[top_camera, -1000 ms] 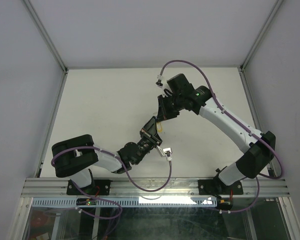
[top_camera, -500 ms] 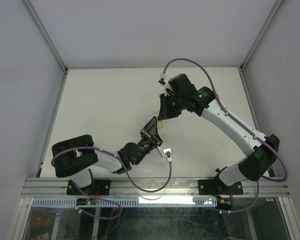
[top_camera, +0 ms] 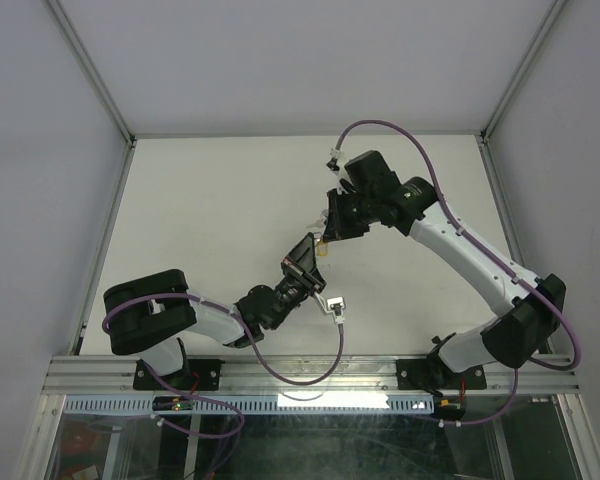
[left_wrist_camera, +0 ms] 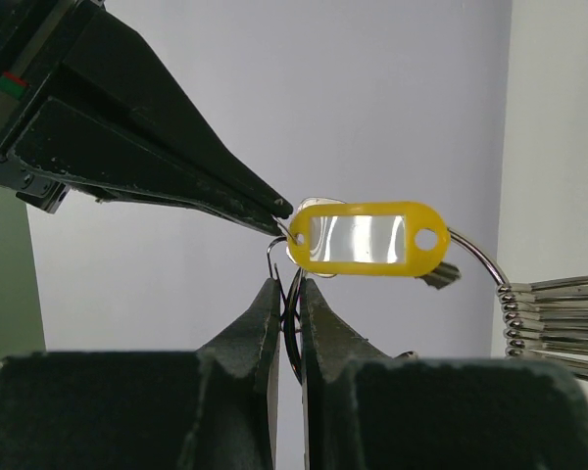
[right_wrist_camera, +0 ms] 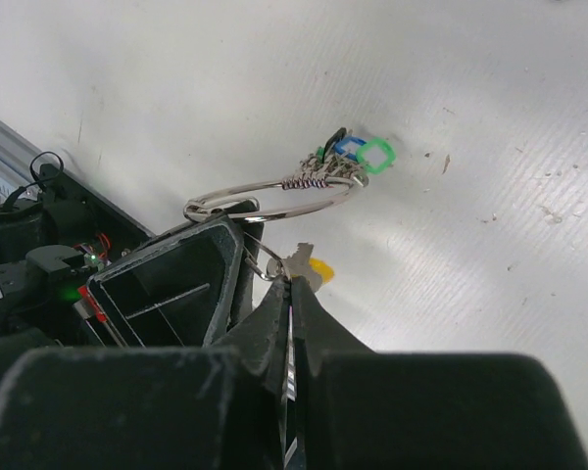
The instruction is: Put the keys on the keyring
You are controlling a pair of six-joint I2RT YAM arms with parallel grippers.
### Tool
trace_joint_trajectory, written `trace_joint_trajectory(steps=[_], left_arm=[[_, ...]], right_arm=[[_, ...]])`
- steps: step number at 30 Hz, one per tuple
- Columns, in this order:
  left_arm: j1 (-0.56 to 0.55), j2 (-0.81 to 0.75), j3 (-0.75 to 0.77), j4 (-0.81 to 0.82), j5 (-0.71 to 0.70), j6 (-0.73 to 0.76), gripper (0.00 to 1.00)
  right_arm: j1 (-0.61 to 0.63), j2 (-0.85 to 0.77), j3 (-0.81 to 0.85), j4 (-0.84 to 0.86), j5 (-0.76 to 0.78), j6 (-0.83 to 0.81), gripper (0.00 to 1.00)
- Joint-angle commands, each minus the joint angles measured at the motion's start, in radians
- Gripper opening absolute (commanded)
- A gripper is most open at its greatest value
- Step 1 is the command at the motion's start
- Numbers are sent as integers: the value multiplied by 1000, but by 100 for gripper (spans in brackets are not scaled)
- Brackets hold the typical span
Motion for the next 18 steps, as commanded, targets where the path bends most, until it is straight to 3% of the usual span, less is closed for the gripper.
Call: trace_joint_trajectory(steps=[1,8,12,18], left_arm=[[-1,-17,25,75,-2,6,0],[1,-16,27,78,-4,-1,0],[0,-18,31,87,-5,-14,0],[-4,-29,44,98,-10,-60,0]], right_arm=[[-18,-45,-16,25,5,15,0],[-42,-86,-67,78,-13,19,1],[-51,-138,-101,139,-30,-4,16],[-53,-239,-155,221,-22,-126,30]])
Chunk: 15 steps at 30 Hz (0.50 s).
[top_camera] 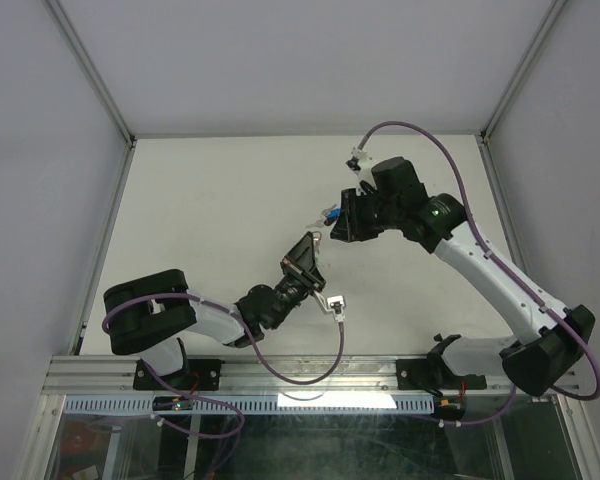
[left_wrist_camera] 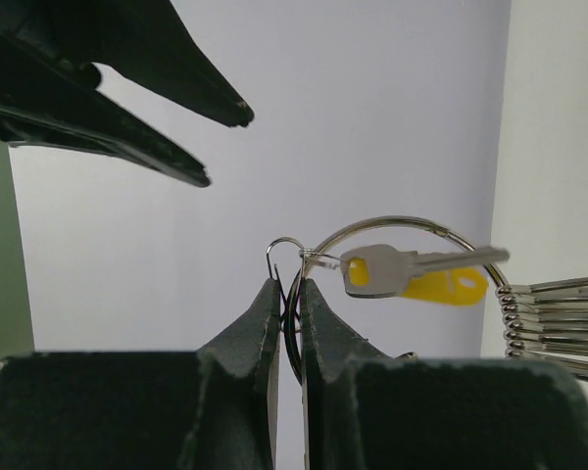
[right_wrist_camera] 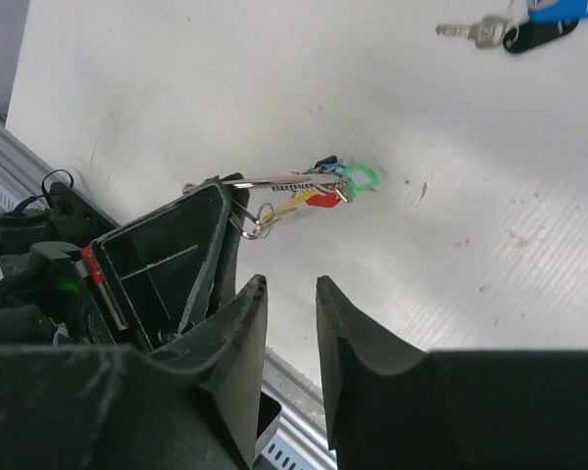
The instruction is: Put the keys on the keyring
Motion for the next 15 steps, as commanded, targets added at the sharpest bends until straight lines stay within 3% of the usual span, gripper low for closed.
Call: trace_joint_trajectory(steps=[1,9,15], left_arm=[[-8,-34,47,98,-7,-61,0],[-47,-153,108,-109,-36,-310,0],[-63,-321,212,-453,25,-647,0]], right_arm=[[-1,-123,-40,148,5,-124,34],[-1,-416,-305,516,1,-274,37],[-1,-488,-281,476,-14,-329,39]])
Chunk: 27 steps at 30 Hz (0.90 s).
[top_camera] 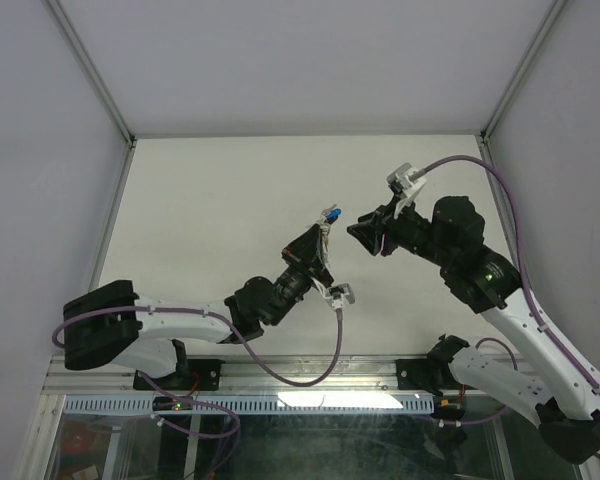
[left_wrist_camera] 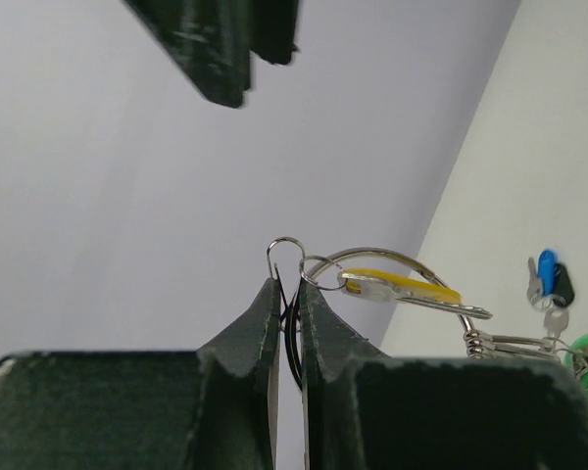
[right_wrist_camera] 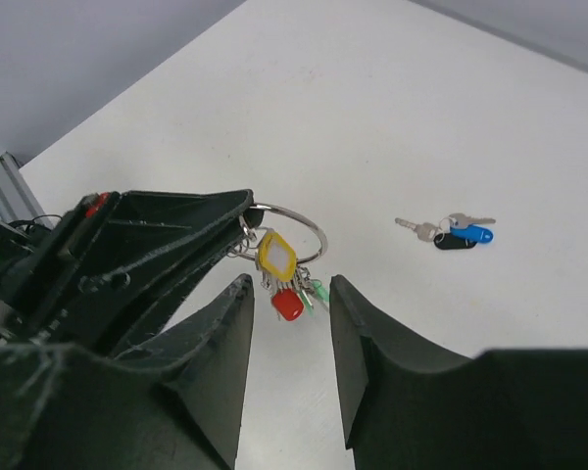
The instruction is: Put the keys on the keyring
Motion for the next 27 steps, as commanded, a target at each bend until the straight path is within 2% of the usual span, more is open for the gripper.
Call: trace_joint_trajectory(steps=[1,7,15,19,23,27], left_arm=[[-8,-144,123,-246,61,-330,0],[-9,-228,200,-420,162,-588,0],[-10,-292,256,-537,289,-736,0],[-11,-301,289,-562,304,-802,0],[-10,-288,341,-587,256,-889,0],[-11,-287,361,-600,261,-920,0]], right_arm=[[-1,-38,38,83,-37,-78,40],[-1,-21,99,76,-120,-36,41],[-1,56,290,-39,-117,66,36],[-1,69,345,-112,-118,112,34],[-1,91,398,-237,-120,124,34],[-1,101,419,-313,-118,133,33]])
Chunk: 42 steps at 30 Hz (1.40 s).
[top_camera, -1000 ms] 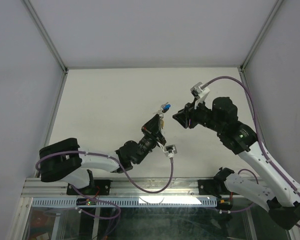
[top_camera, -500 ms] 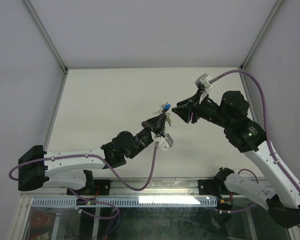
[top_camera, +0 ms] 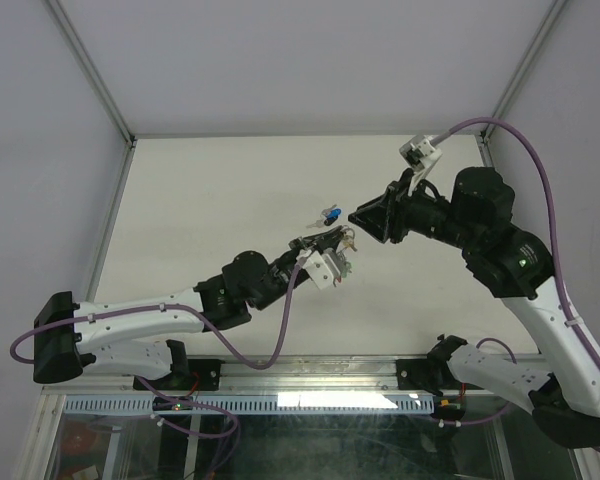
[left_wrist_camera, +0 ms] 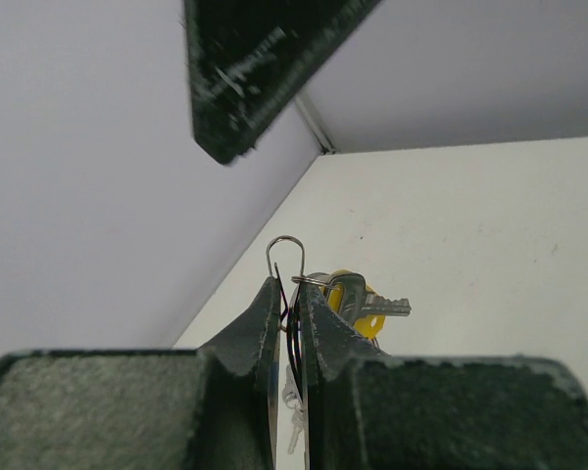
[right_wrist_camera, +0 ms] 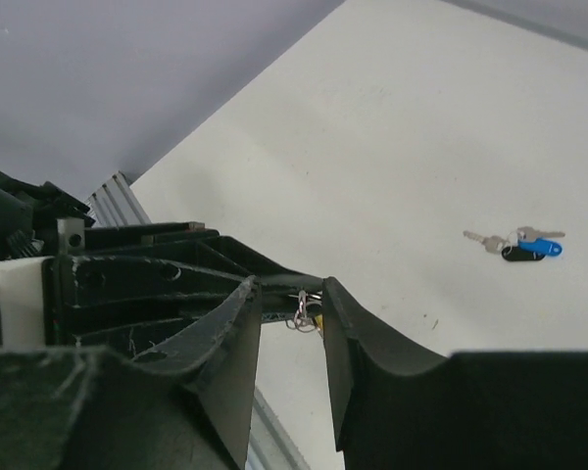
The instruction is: Put the keys on the keyring
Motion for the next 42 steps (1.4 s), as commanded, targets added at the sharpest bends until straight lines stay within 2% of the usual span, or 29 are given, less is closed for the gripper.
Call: trace_joint_trajectory(steps=[1,11,21,30,33,35,40,42], left_arm=[[-10,-29,68,37,8,-92,0],[-10,-32,81,18,32,-103,0],[-11,-39,79,18,48,-106,0],[-10,-46,77,18,58,-106,0],[-10,-46,77,18,57,-105,0],[-9,-45,78,18,56,-106,0],[-10,-46,76,18,40,-110,2],[-9,-48,73,18,37,-114,16]], right_arm=[[-1,9,51,-106,-16,36,33],[-1,43,35,-91,-77,44,31],[-1,57,15,-97,-71,36,26],[-1,66,1,-116,-63,25,26],[-1,69,-1,-113,-74,25,18],[-1,68,-3,-108,-78,21,1],[-1,44,2,-81,-73,13,0],[-1,29,3,-68,-64,8,0]])
